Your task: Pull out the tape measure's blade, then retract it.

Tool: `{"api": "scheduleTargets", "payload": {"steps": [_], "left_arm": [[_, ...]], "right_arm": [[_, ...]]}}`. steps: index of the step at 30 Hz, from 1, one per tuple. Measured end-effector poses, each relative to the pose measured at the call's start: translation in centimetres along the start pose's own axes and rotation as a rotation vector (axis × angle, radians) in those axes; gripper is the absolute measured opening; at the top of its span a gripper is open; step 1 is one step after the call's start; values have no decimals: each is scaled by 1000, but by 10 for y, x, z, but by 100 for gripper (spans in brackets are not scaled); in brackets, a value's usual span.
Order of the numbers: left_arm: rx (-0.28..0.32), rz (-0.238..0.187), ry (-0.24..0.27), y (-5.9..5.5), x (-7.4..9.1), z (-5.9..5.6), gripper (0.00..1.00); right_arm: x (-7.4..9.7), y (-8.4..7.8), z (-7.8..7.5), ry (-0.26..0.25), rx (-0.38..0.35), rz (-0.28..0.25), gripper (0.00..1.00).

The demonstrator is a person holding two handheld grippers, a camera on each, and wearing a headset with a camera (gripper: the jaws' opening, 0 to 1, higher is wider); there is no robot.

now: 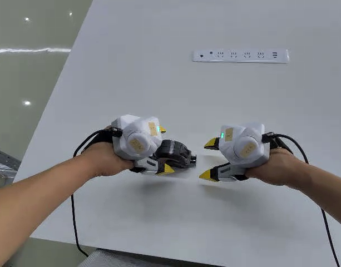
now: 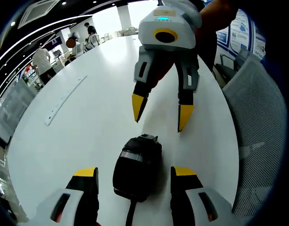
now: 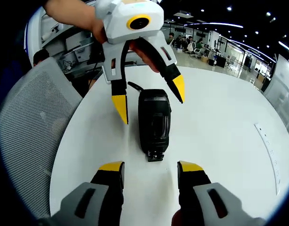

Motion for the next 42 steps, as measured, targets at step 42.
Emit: {"api": "scheduleTargets", "payload": {"steps": [42], "left_arm": [[-137, 44, -95, 7, -8, 1, 35]], "right_arm": [[-33, -5, -8, 27, 29, -34, 14]]}}
Point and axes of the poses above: the centre of the closed fingertips' face, and the gripper's own axes: x roughly backward along the fingers, z roughly to its left, y roughly out of its top, the point moved 7 cm from there along x, roughly backward along the fingers, and after that the axes turned 3 degrees about -z, right-handed, at the moved point
